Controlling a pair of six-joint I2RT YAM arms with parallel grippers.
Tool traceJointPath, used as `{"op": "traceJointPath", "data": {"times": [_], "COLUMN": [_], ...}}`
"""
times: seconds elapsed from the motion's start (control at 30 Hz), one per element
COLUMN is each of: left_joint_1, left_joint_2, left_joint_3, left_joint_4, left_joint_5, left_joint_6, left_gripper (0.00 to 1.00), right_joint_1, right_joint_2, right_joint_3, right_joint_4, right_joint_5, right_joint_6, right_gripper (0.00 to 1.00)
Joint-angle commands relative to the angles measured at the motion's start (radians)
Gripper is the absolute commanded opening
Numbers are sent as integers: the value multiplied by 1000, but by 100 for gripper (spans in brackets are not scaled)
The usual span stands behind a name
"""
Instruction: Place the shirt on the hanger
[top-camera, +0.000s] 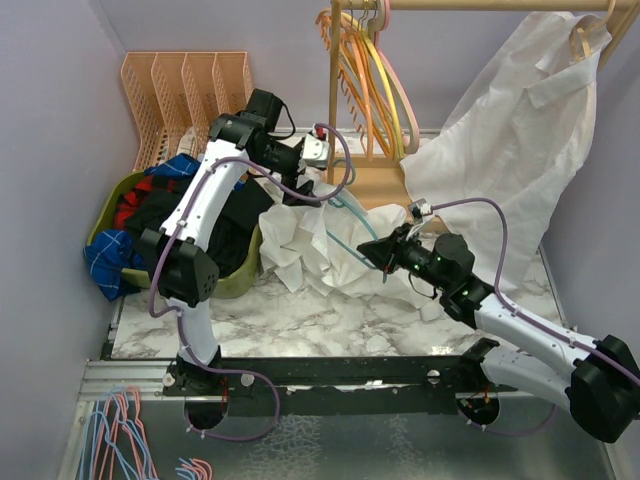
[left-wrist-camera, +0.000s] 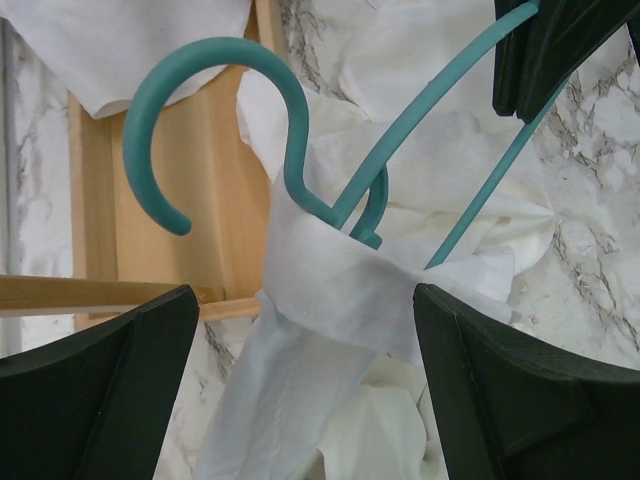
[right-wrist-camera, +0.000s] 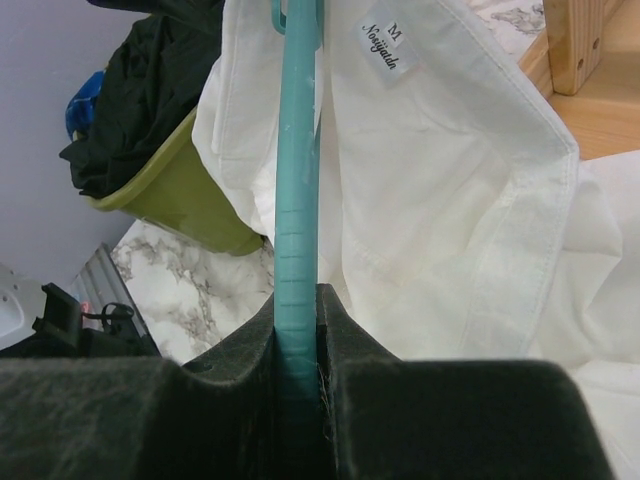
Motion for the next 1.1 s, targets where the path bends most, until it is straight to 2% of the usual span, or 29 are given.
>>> {"op": "traceJointPath", "data": {"times": [0.0, 0.2, 0.4, 0.5, 0.57, 0.63, 0.7, 0.73, 1.0, 1.07], "left_joint_1": [-14, -36, -53, -53, -55, -59, -63, -66, -73, -85], "left_joint_2": [54, 64, 69, 69, 71, 77, 86, 91, 29, -25], "left_joint_3": [80, 57, 44, 41, 41, 44, 57, 65, 39, -27], "left_joint_4": [-128, -99, -150, -168, -180, -194, -212, -215, -185, -91], "left_joint_5": [-24, -57, -87, -94, -97, -102, -107, -113, -48, -44], "left_joint_6": [65, 78, 148, 164, 178, 188, 196, 187, 100, 8], "left_gripper": [91, 85, 80, 72, 63, 46, 9, 0, 0, 0], "right_joint_1": [10, 14, 14, 14, 14, 14, 14, 14, 14, 13], "right_joint_2": [4, 2, -29, -34, -33, -34, -39, -42, -94, -117], "right_joint_3": [40, 39, 35, 44, 48, 47, 43, 40, 25, 26], "right_joint_4": [67, 70, 68, 62, 62, 69, 78, 81, 109, 115], "right_joint_5": [-36, -38, -11, -11, -17, -16, -14, -12, -2, 4], "right_joint_6": [-25, -31, -50, -63, -65, -66, -66, -66, -49, -40], "right_gripper": [1, 1, 1, 1, 1, 1, 1, 1, 1, 1]}}
